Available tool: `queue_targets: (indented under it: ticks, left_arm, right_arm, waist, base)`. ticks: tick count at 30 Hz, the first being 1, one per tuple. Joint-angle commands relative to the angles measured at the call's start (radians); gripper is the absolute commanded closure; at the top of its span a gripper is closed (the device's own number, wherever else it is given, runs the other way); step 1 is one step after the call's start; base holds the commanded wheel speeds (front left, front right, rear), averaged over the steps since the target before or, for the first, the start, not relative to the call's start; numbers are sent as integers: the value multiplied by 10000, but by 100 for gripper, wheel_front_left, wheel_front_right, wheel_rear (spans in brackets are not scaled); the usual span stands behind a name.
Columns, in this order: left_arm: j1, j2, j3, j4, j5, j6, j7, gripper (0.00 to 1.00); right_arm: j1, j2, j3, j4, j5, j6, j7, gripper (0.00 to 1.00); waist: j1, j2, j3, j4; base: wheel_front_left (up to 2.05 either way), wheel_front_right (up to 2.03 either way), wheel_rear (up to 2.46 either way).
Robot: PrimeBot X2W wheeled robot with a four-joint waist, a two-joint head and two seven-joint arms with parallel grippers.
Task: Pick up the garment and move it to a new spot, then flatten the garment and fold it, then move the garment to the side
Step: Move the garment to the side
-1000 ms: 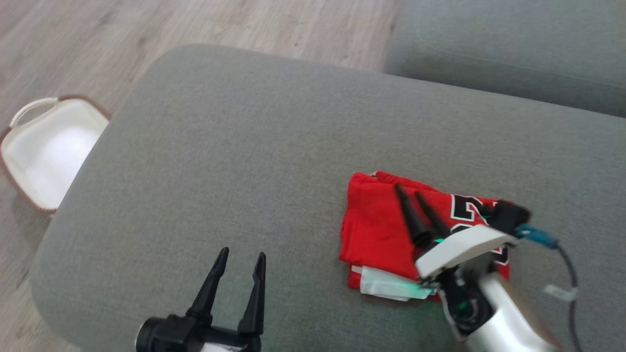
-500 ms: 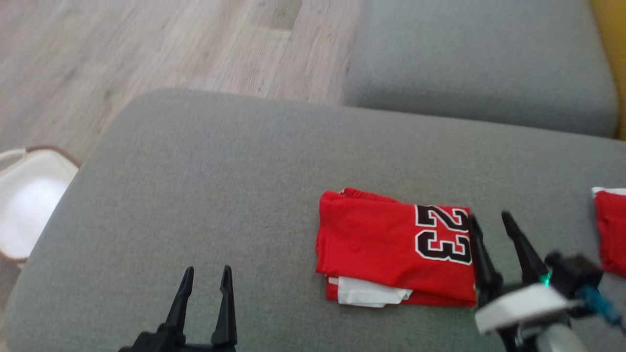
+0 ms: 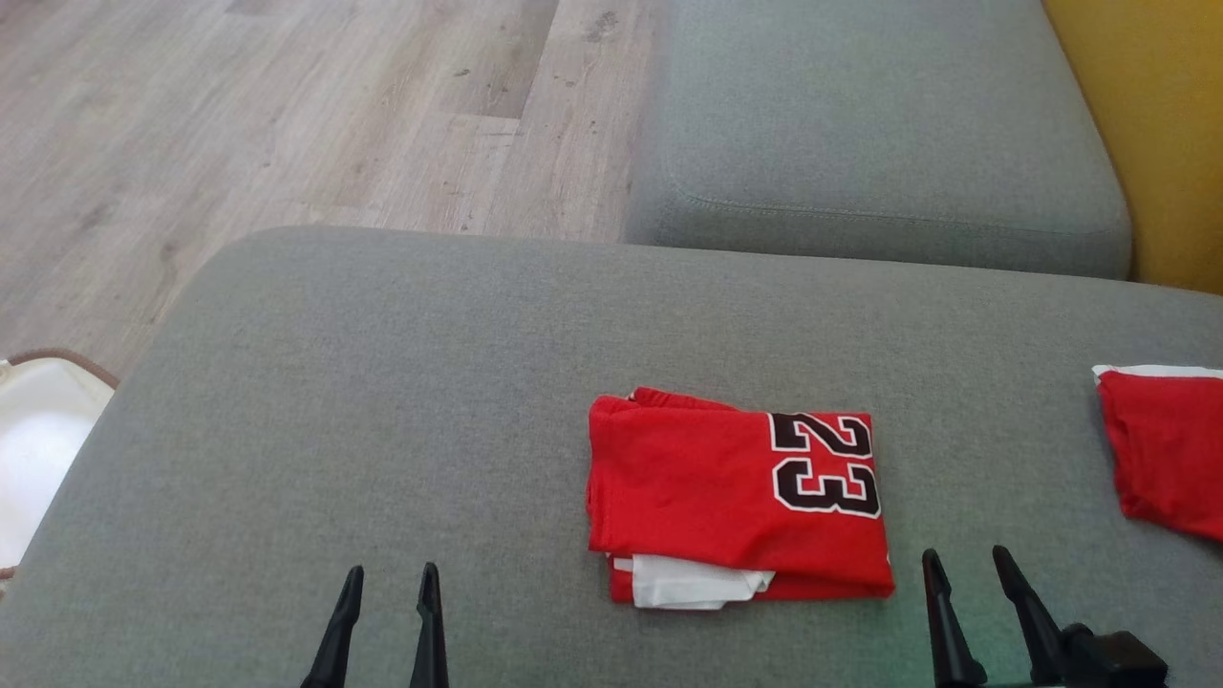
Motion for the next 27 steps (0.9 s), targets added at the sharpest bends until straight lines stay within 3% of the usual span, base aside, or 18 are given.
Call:
queue_targets:
  ticks: [1,27]
  left_arm:
    - [-333,9,385,-400,101,29,-97,0]
    - [-300,50,246,-425,553,-48,-97,0]
  right_arm:
    - [-328,-96,195,-394,-131,-7,-135,0]
    - [-284,-73,146,-422,-109,-7,-137,0]
  waist:
    - [1,0,7,-46]
    - [1,0,87,-211]
  base:
    - [0,0,0]
    - [0,0,0]
